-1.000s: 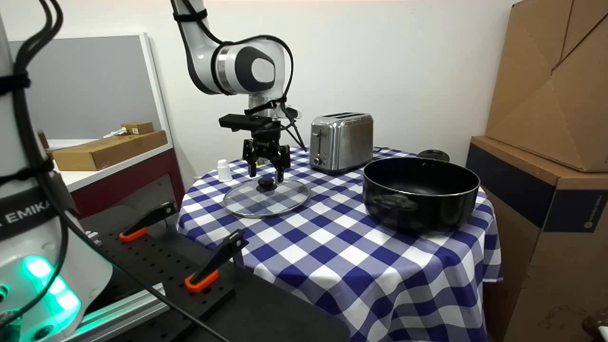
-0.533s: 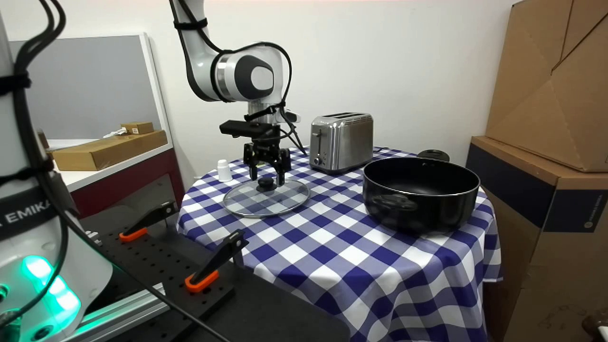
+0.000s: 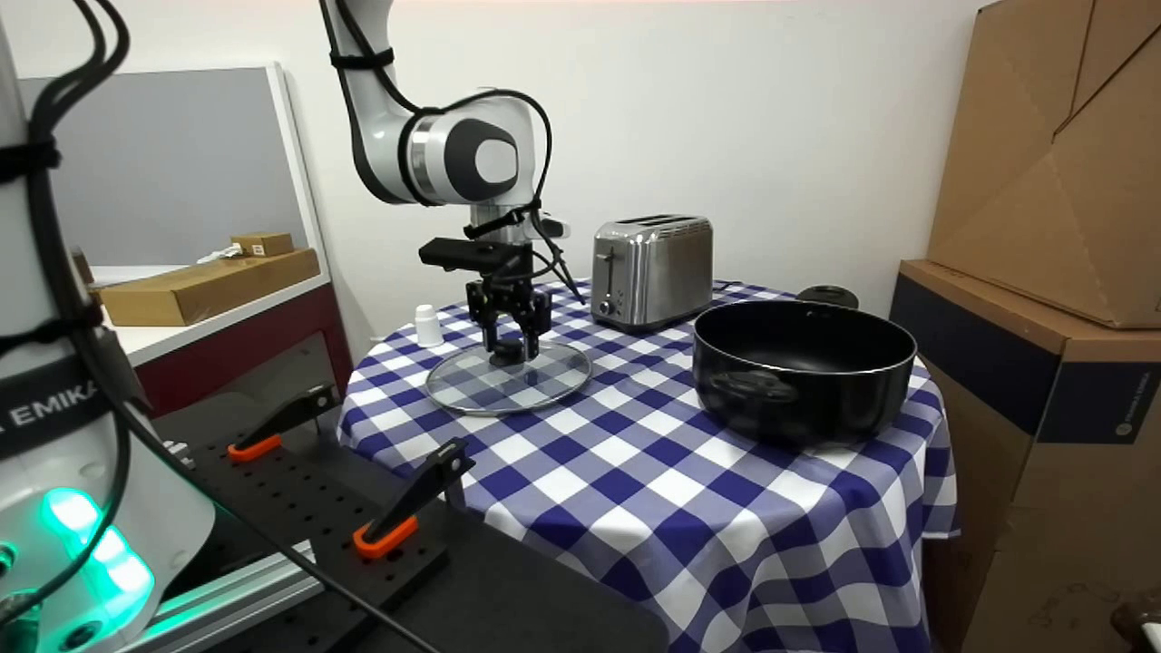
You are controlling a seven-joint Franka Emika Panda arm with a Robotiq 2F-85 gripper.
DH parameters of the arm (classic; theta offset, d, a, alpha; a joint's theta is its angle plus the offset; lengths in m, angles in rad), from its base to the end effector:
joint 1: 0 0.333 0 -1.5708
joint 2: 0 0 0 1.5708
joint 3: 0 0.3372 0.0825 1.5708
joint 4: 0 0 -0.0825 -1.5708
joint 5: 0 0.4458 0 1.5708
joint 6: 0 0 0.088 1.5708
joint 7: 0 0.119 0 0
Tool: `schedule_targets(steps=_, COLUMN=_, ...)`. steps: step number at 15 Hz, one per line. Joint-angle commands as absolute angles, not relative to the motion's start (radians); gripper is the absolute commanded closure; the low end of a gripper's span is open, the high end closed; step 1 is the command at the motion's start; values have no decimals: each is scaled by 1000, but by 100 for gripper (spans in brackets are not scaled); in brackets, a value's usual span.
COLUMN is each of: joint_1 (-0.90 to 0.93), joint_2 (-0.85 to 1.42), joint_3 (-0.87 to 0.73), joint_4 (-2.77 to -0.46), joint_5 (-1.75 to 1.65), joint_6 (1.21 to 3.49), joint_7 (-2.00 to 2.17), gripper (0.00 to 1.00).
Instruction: Put the lid on the pot
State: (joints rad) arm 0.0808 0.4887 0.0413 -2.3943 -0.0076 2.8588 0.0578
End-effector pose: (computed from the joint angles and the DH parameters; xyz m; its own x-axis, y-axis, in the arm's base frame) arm 0.5059 0.0653 0.0613 0.9974 0.0671 -0.0247 0.0668 -0.9976 -0.0160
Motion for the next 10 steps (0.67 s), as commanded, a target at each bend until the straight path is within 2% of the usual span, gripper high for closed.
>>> schedule_targets(steps=1, joint_1=100, joint_2=495, joint_3=24, joint_4=-2389, joint_5=-27, joint_6=2880, joint_7=55, gripper=57)
schedule_targets(steps=3, joint_1=105, joint_2=471, joint_3=23, joint_4=-2398, joint_5=-29, joint_6=2872, joint_7=56, gripper=71)
schedule_targets(steps=5, joint_1=107, joint_2=448, joint_3=21, joint_4=-2407, joint_5=-30, joint_6=2860, joint_7=57, gripper=75)
schedule_targets(steps=10, joint_1=34, joint_2=331, joint_3=69, joint_4=-2441, joint_5=39, joint_6=2721, joint_7=29, gripper=75)
